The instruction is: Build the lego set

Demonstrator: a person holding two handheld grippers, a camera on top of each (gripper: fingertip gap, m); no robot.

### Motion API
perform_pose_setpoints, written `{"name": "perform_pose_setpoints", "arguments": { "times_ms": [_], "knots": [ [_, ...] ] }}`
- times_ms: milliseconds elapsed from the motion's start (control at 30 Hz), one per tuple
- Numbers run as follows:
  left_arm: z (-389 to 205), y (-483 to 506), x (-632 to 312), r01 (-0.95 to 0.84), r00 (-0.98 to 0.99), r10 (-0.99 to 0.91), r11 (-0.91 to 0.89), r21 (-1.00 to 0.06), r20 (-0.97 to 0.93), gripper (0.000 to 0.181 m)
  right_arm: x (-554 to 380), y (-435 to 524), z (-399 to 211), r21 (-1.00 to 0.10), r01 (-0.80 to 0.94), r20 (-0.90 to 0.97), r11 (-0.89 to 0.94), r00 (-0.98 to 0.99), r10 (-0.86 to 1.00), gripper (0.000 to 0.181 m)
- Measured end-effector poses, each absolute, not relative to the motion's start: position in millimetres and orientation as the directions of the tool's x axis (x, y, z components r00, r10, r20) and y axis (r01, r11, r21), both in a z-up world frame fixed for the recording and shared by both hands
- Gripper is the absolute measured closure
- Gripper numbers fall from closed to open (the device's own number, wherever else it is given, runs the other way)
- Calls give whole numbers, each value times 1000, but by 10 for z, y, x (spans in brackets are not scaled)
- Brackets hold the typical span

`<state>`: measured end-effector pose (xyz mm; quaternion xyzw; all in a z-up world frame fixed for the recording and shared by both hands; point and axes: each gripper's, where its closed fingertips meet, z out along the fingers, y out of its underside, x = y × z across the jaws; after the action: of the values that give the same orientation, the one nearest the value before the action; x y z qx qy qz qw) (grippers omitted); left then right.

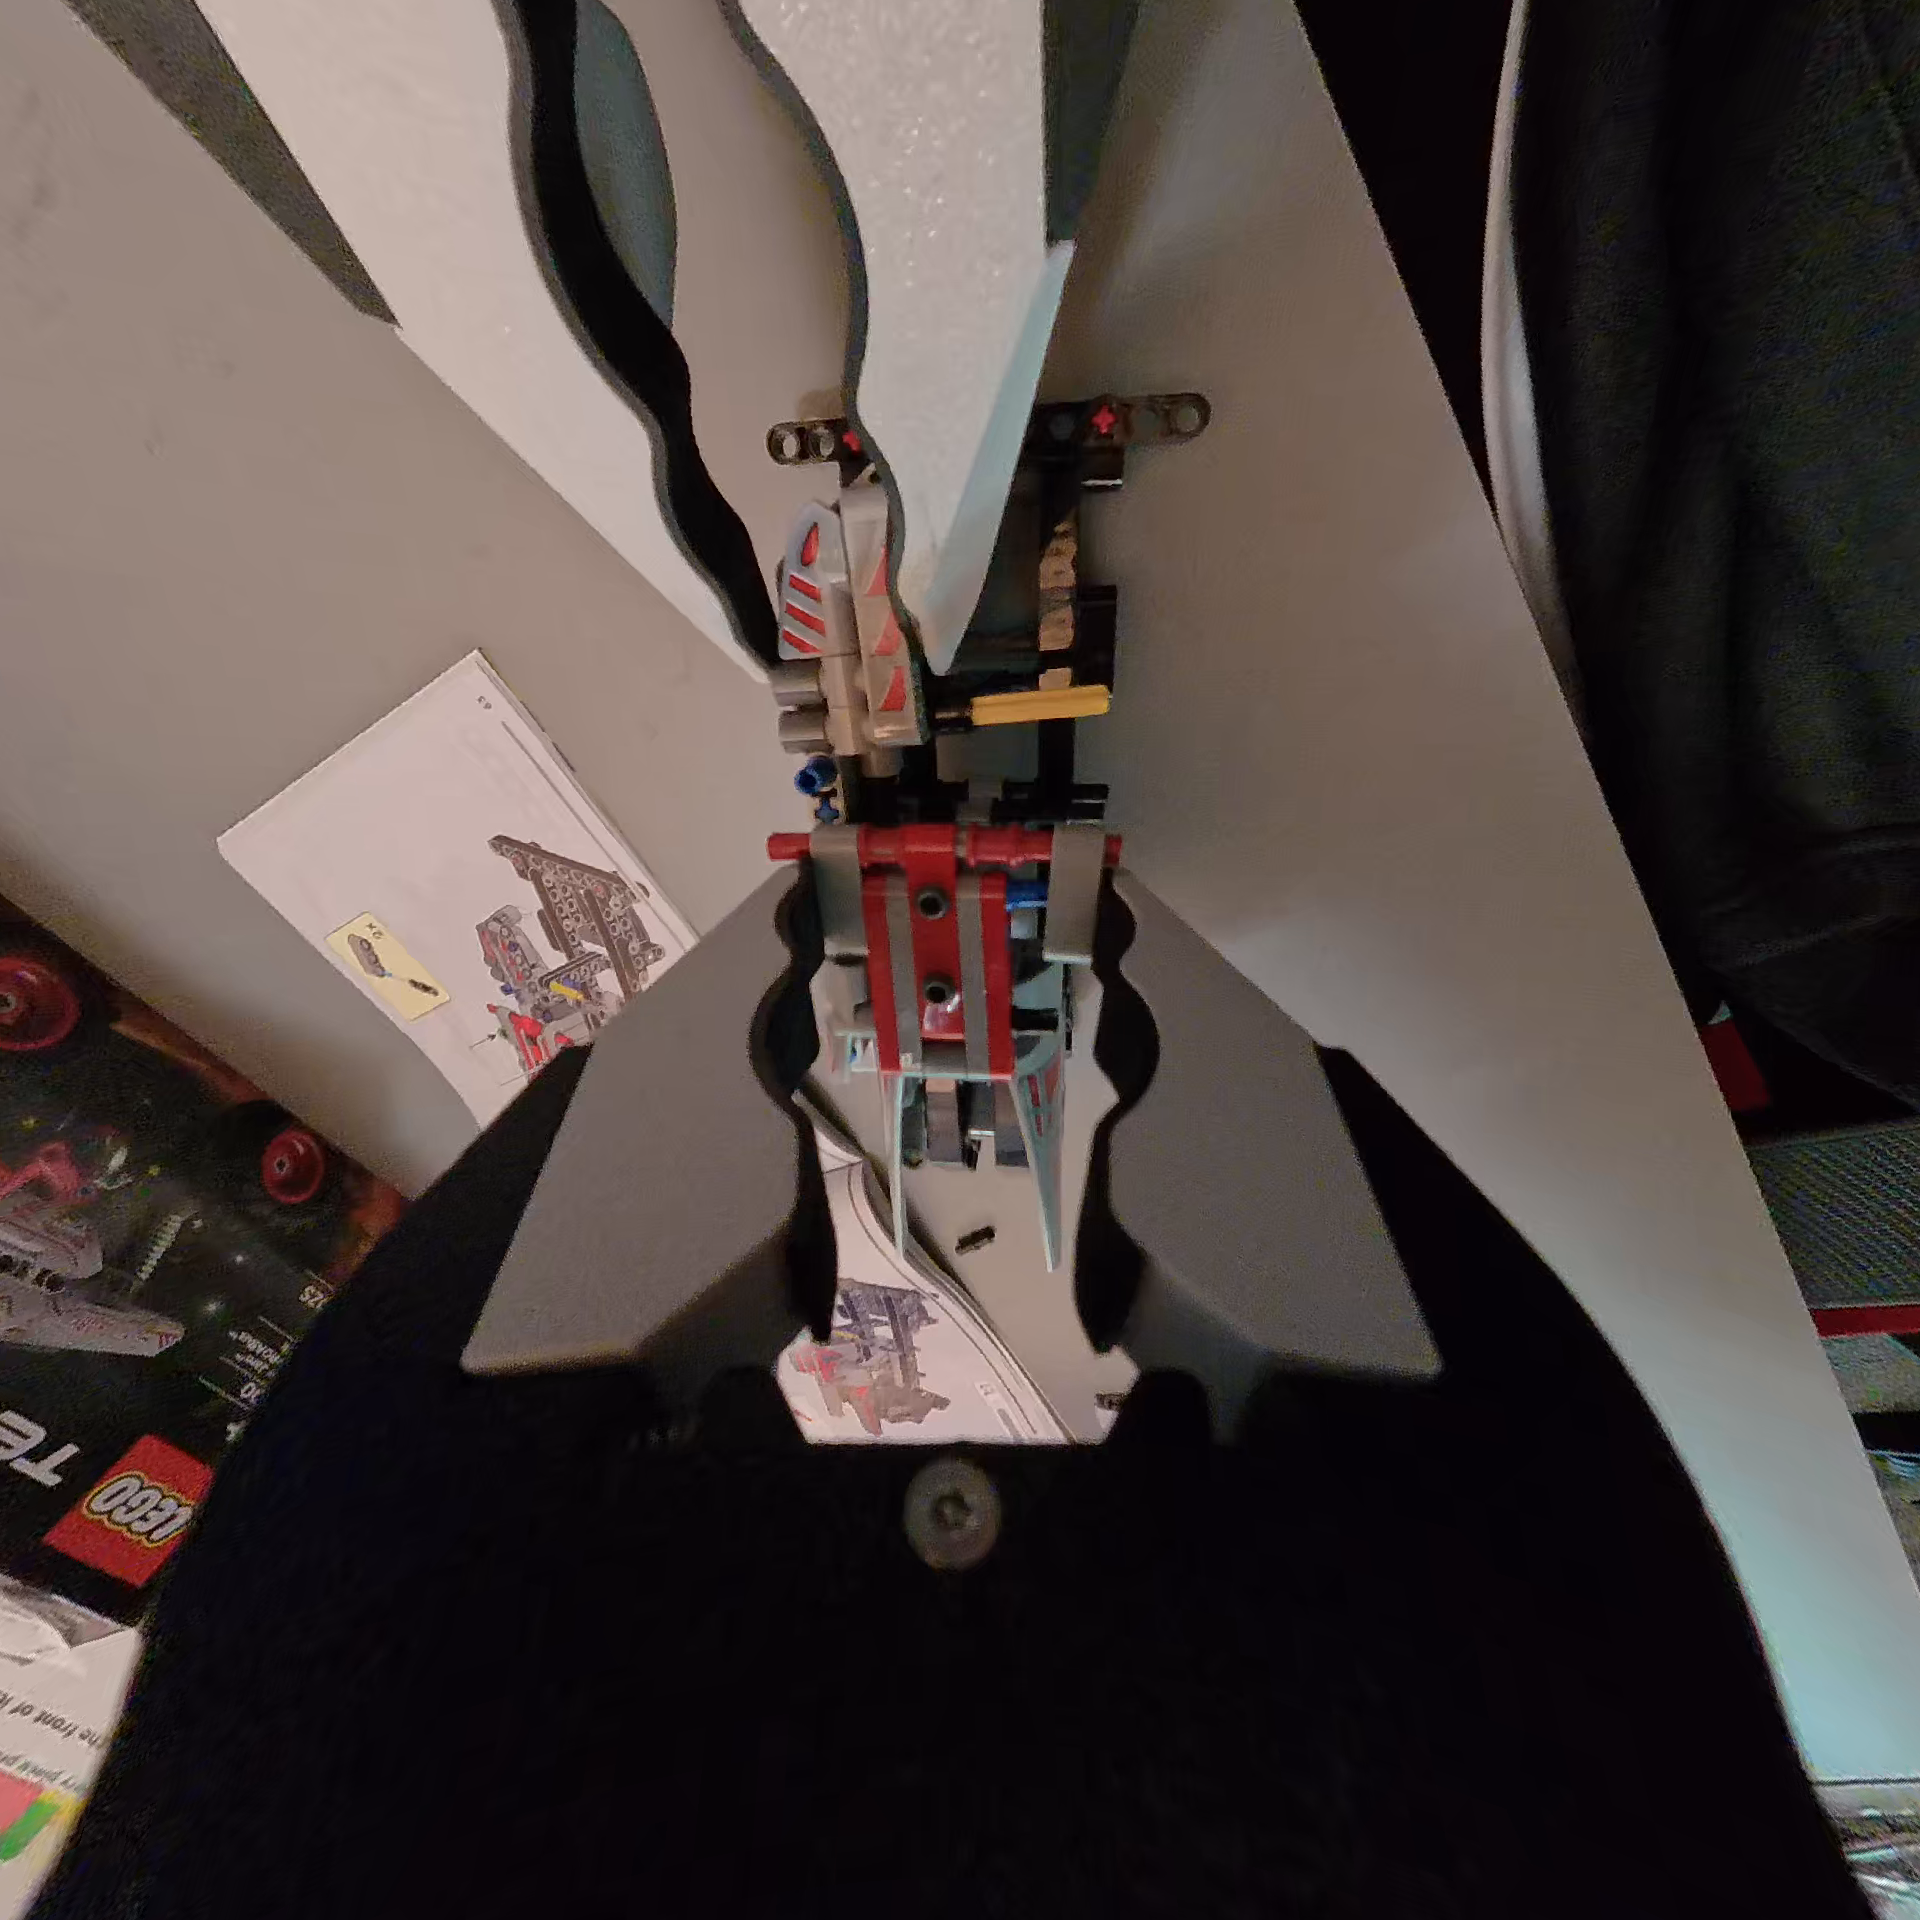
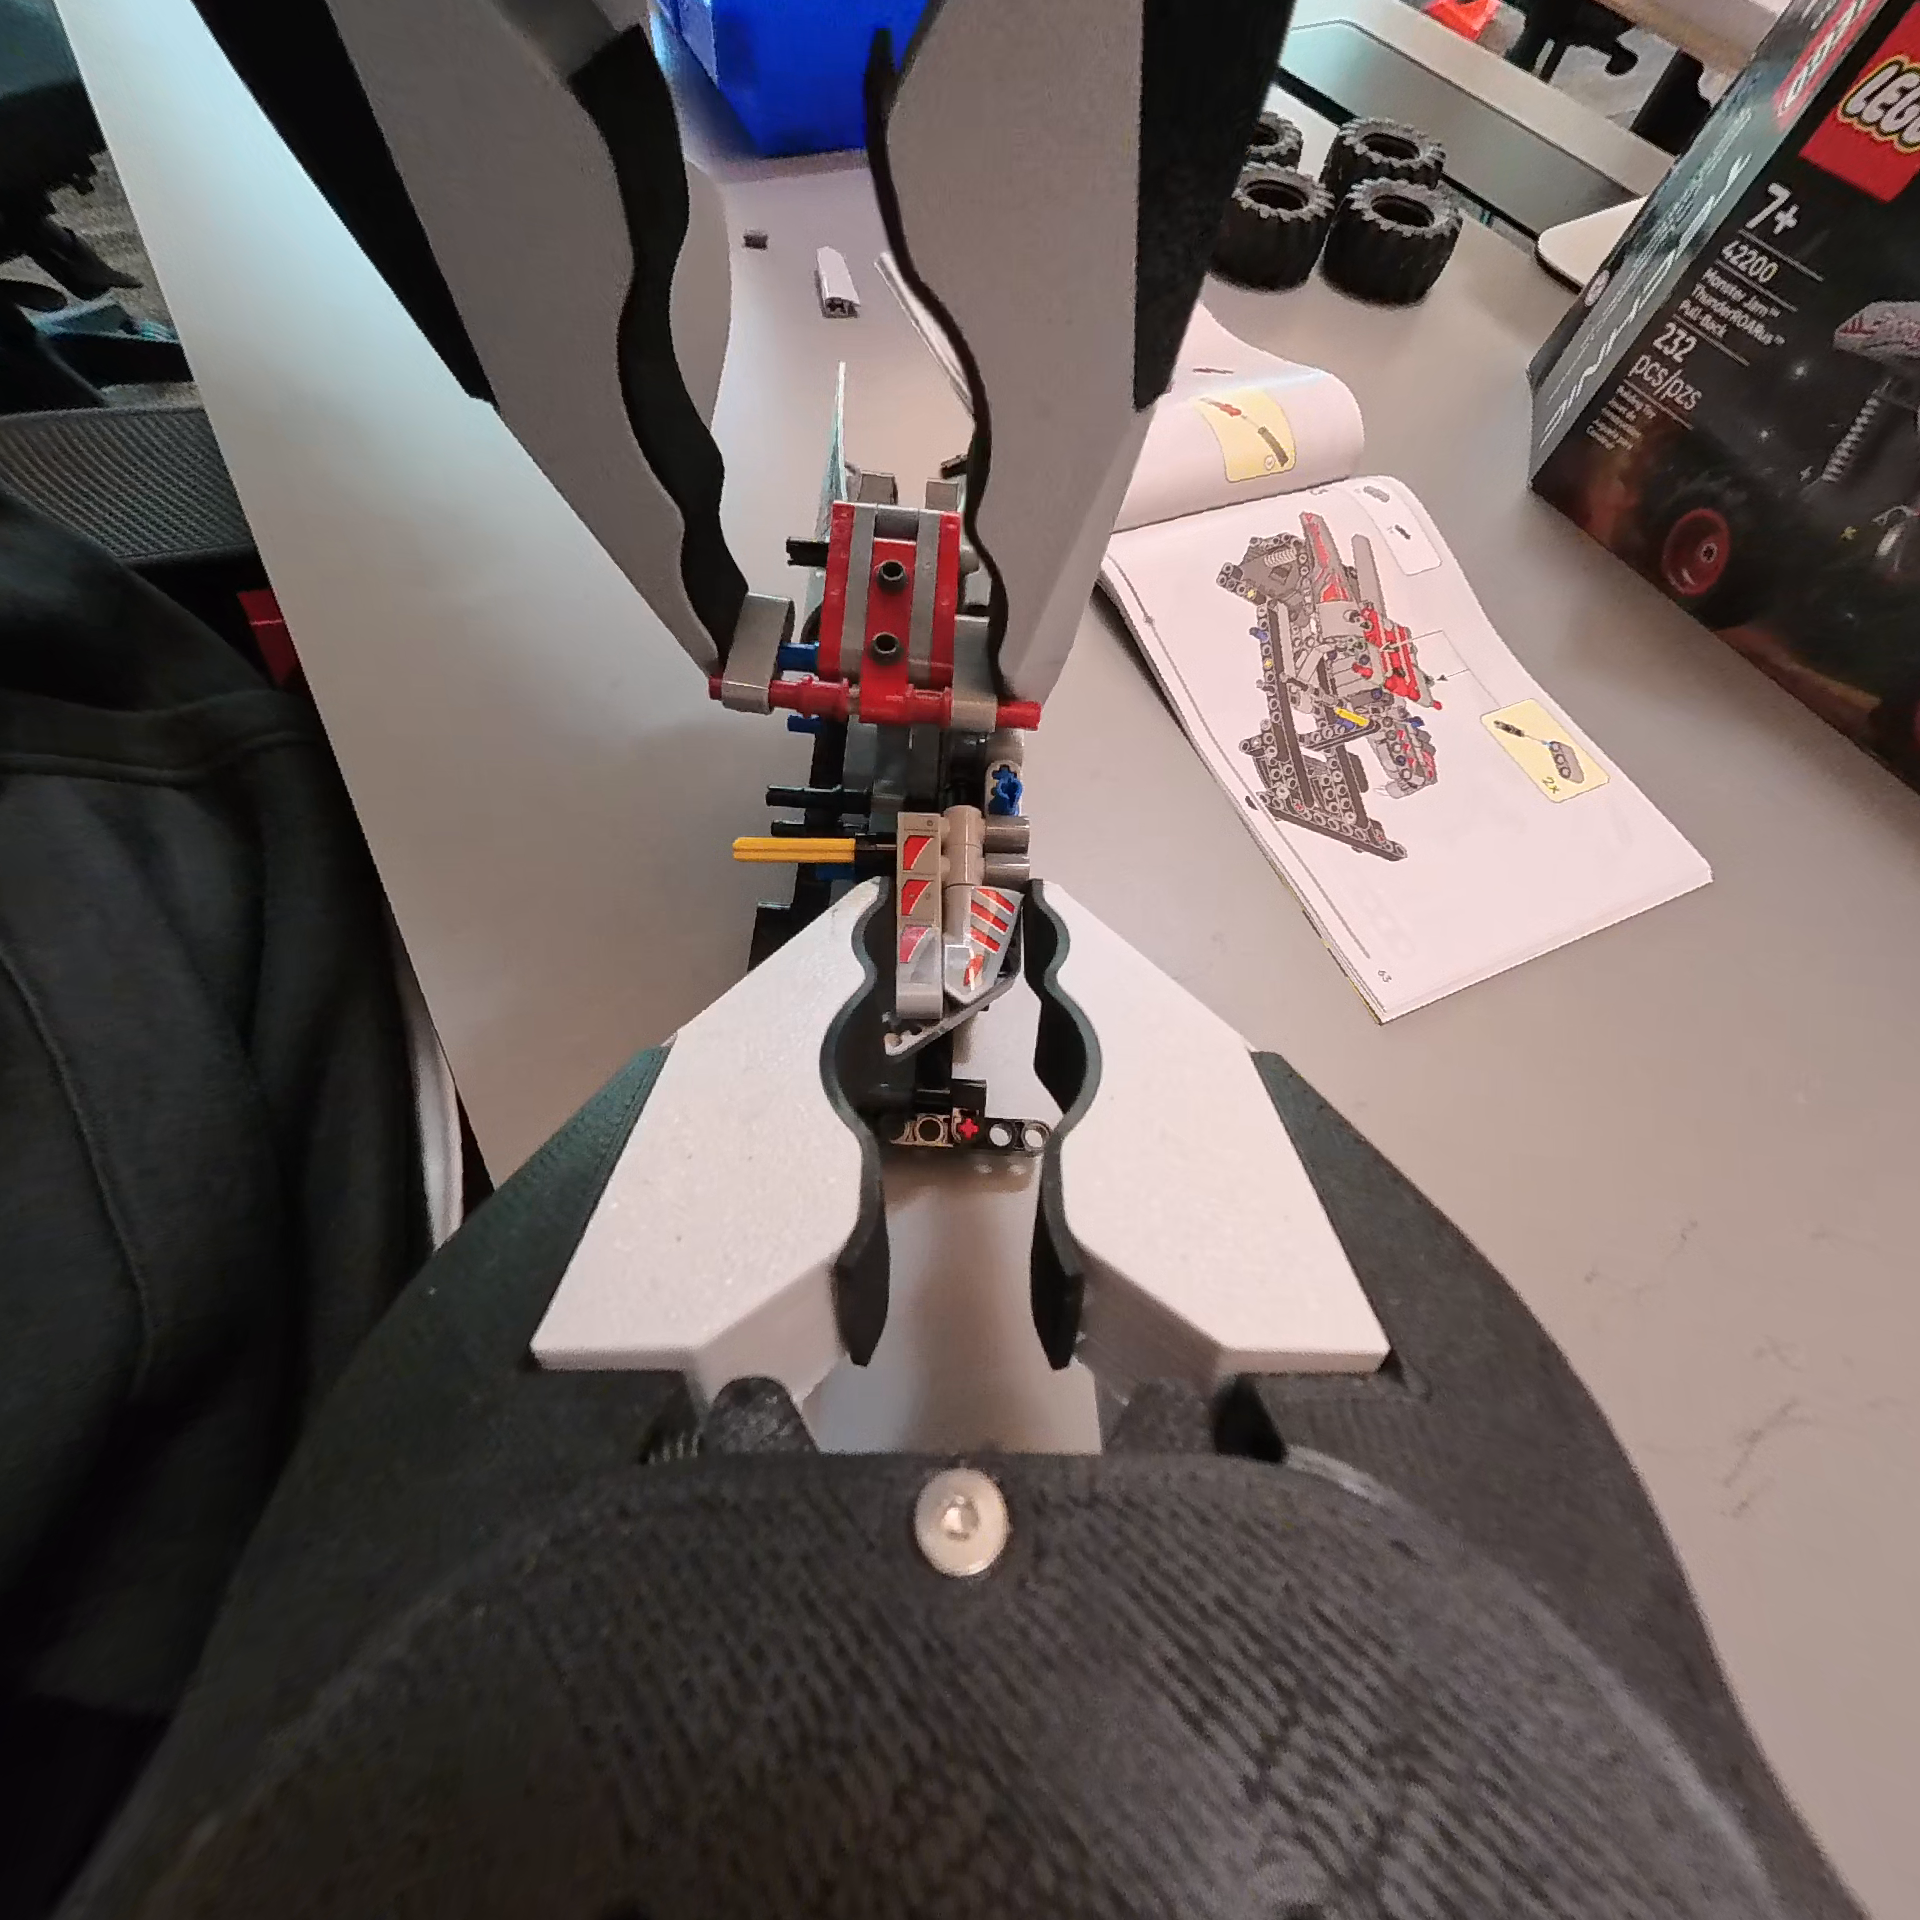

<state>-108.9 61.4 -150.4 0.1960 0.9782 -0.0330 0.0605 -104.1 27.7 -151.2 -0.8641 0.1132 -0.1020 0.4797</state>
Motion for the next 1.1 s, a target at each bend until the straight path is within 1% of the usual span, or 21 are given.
{"name": "perform_pose_setpoints", "arguments": {
  "times_ms": [167, 400, 733, 767, 800, 833, 933, 967, 1033, 1100],
  "knots": [
    [-1498, 617, -1115, 377, -921, 370, 925, -43, -124, 130, -1046, 280, -1510, -856, -100, 62, -508, 955, -291, 159],
    [-1499, 628, -1074, 391, -909, 388, 920, 14, -150, 131, -1040, 288, -1511, -856, -104, 60, -506, 953, -297, 159],
    [-1498, 613, -1079, 362, -927, 354, 931, -40, -126, 131, -1041, 276, -1505, -861, -102, 52, -499, 957, -286, 158],
    [-1497, 612, -1078, 366, -926, 358, 929, -50, -122, 131, -1071, 268, -1467, -866, -76, 66, -493, 962, -264, 150],
    [-1496, 613, -1072, 358, -929, 350, 932, -57, -117, 131, -1118, 278, -1381, -886, -45, 75, -461, 968, -238, 136],
    [-1497, 613, -1067, 353, -932, 344, 934, -63, -114, 131, -1146, 288, -1278, -908, -25, 79, -419, 970, -230, 131],
    [-1496, 610, -1062, 355, -932, 347, 932, -72, -105, 131, -1175, 373, -1137, -937, 7, 92, -350, 970, -226, 126],
    [-1496, 611, -1062, 358, -931, 350, 931, -71, -104, 131, -1160, 397, -1178, -933, 8, 98, -360, 968, -232, 124],
    [-1496, 611, -1065, 360, -930, 352, 930, -71, -104, 131, -1101, 432, -1277, -927, -2, 99, -375, 963, -251, 116],
    [-1496, 611, -1070, 367, -927, 359, 927, -74, -106, 130, -1089, 490, -1270, -947, -10, 75, -320, 965, -252, 114]
  ]
}}
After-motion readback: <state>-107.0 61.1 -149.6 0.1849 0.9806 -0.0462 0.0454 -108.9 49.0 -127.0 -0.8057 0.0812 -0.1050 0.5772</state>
